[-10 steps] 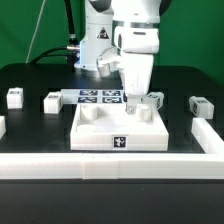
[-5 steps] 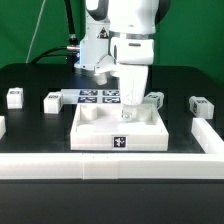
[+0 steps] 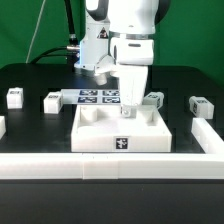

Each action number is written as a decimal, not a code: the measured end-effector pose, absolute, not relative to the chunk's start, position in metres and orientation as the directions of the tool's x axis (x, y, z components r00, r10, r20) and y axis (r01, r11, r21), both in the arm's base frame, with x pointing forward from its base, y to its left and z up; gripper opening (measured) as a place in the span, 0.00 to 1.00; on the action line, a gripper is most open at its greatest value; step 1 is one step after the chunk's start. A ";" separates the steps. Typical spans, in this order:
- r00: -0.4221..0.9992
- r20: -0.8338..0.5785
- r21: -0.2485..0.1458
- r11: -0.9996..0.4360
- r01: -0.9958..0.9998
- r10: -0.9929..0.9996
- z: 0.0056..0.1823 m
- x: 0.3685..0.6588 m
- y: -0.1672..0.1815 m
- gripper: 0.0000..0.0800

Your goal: Assemble one leg

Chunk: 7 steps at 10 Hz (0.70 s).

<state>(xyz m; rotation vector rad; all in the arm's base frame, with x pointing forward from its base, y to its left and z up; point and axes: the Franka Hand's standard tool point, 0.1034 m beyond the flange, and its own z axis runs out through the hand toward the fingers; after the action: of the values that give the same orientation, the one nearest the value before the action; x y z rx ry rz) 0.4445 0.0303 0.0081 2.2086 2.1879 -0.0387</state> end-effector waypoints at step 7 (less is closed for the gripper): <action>0.011 -0.049 -0.005 -0.011 1.000 0.999 0.009 0.446 0.037 0.07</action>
Offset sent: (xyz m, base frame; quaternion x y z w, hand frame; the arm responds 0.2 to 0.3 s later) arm 0.0000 0.0000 0.0000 0.0000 0.0000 0.0000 1.0000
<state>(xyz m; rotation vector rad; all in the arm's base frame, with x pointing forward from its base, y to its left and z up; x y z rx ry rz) 0.4461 0.0369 0.0089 2.2110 2.1867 -0.0601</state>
